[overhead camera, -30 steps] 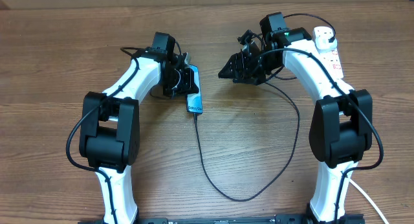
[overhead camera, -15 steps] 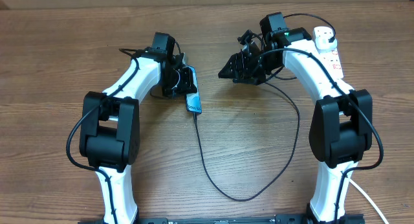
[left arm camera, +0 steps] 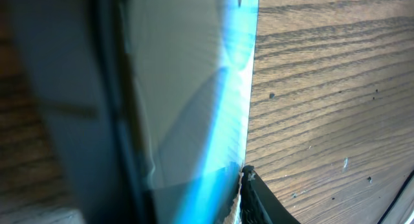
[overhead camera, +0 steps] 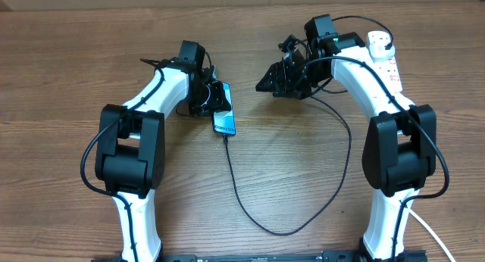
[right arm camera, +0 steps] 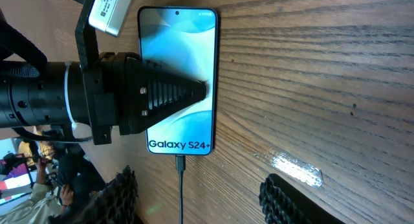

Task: Plug charger to phone and switch on socket
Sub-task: 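Lay the phone flat on the table with the left gripper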

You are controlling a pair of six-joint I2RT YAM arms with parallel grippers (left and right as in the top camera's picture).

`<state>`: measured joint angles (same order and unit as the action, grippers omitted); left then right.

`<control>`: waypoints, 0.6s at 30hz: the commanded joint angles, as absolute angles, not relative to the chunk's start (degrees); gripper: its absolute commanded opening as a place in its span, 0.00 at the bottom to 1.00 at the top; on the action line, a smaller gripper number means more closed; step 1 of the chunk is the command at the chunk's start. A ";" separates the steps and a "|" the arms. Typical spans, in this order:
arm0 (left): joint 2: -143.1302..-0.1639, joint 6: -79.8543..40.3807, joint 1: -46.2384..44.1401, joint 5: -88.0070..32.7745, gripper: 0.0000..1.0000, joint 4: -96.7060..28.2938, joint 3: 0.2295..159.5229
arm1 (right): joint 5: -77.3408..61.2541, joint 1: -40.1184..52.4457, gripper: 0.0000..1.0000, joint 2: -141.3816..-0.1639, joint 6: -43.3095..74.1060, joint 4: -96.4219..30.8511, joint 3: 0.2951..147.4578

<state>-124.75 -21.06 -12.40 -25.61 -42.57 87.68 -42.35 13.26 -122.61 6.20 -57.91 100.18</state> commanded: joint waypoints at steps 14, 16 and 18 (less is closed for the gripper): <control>-126.30 -21.47 -11.53 -15.11 0.28 -49.12 88.90 | -42.02 13.50 0.60 -121.51 5.72 -57.80 101.23; -126.30 -21.47 -11.53 -13.80 0.29 -49.74 89.25 | -42.02 13.50 0.61 -121.51 5.72 -57.82 101.23; -126.30 -21.50 -11.53 -12.86 0.33 -50.13 89.34 | -42.02 13.50 0.61 -121.51 5.72 -57.80 101.23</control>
